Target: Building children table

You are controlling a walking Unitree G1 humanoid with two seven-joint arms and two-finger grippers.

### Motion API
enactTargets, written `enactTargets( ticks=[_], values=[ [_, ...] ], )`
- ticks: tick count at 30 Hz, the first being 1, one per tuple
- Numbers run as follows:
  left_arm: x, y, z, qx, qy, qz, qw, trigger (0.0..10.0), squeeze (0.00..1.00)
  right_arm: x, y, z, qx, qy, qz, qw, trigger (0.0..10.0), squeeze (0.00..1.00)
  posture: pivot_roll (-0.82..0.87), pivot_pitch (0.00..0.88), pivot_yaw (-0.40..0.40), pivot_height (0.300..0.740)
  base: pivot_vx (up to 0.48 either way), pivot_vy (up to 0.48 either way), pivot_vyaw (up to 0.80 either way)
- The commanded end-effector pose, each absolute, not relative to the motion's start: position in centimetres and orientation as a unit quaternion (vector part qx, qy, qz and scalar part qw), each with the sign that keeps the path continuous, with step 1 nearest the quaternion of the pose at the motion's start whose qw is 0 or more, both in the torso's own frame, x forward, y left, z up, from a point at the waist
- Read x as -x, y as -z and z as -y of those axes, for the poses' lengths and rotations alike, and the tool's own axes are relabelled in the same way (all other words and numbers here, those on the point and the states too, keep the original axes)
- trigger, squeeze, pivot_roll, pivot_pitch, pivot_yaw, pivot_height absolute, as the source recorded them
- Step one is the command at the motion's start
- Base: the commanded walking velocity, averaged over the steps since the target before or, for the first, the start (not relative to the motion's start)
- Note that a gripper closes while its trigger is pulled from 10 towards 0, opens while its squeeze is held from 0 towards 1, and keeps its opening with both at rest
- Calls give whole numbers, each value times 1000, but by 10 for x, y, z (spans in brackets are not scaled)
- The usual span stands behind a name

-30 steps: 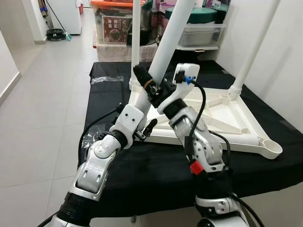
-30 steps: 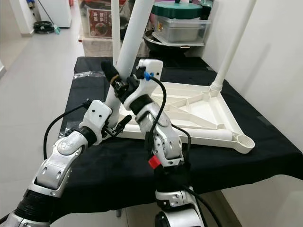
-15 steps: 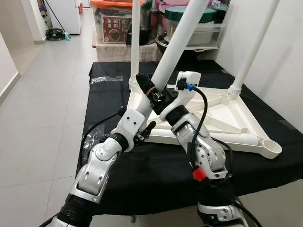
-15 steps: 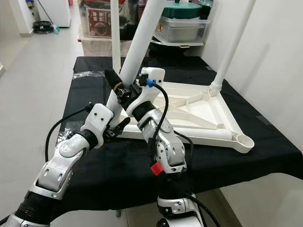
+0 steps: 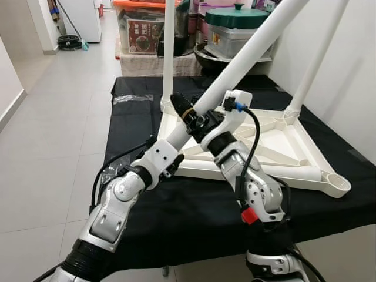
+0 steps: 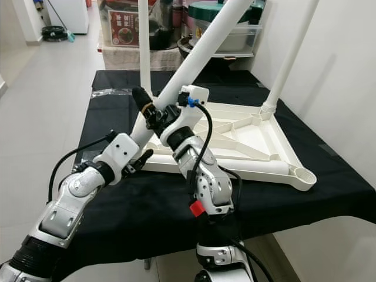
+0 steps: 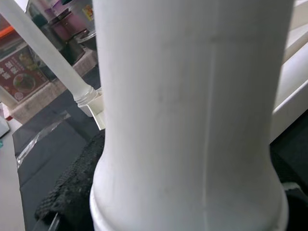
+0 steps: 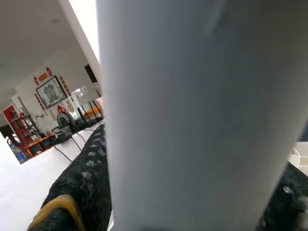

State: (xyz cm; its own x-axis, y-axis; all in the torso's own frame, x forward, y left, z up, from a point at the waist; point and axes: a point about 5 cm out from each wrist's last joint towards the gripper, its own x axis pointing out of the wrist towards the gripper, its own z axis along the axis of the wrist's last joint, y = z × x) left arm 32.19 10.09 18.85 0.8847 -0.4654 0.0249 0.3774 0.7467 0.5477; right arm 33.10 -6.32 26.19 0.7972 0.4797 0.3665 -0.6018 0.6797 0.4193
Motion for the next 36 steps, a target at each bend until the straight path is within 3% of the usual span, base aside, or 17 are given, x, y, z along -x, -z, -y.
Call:
enactTargets(
  ticks=[1,3,4,5,23,24,31,32,33,36],
  values=[
    [-320,-188,-93,-288,245,93,921,10000,0,-328,-261,49,-308,-315,96,893,10000,0,42,25,-79,740,0,0,0],
    [-320,-188,-92,-287,248,93,921,10000,0,-328,-261,48,-311,-317,93,891,10000,0,42,25,-79,740,0,0,0],
    [-320,-188,-92,-288,249,93,920,10000,0,-327,-261,48,-316,-320,92,889,7176,0,43,27,-78,740,0,0,0],
    [-320,-187,-92,-288,252,93,919,10000,0,-327,-260,48,-319,-321,91,887,0,0,43,27,-78,740,0,0,0],
    [-319,-178,-93,-262,251,69,929,10000,0,-328,-259,51,-318,-311,93,891,0,0,47,24,-79,740,0,0,0],
    [-318,-177,-94,-253,249,65,933,10000,1000,-328,-259,52,-319,-309,93,891,0,0,47,24,-79,740,0,0,0],
    [-314,-173,-103,-247,224,59,941,10000,1000,-336,-267,62,-321,-285,113,896,0,0,47,11,-75,740,0,0,0],
    [-314,-173,-105,-252,217,59,941,10000,459,-338,-269,64,-322,-279,117,897,0,0,46,8,-76,740,0,0,0],
    [-314,-173,-108,-253,207,60,943,10000,0,-340,-271,67,-319,-274,122,899,0,0,47,7,-77,740,0,0,0],
    [-314,-173,-117,-250,171,60,951,10000,0,-347,-275,72,-312,-262,130,904,0,0,48,7,-78,740,0,0,0]
  ],
)
